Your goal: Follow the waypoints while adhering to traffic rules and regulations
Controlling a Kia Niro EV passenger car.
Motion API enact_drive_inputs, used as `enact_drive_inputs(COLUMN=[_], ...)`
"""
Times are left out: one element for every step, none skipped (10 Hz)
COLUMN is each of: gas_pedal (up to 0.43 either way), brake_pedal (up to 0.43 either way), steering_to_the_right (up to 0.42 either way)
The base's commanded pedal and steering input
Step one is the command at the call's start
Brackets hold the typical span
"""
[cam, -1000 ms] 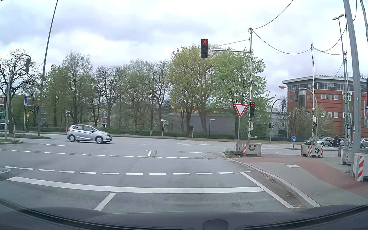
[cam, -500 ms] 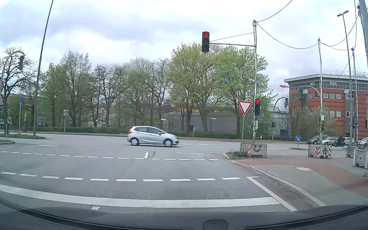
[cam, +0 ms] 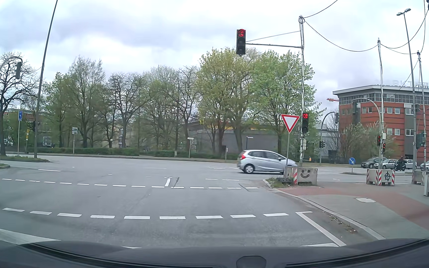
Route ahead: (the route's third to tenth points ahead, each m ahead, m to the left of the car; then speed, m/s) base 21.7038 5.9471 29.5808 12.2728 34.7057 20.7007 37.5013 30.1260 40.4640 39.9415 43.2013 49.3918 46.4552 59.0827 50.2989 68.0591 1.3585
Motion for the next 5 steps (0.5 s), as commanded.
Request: enact_drive_inputs(gas_pedal=[0.0, 0.0, 0.0, 0.0, 0.0], brake_pedal=[0.25, 0.25, 0.244, 0.25, 0.244], steering_to_the_right=[-0.008, -0.009, -0.009, -0.008, -0.008])
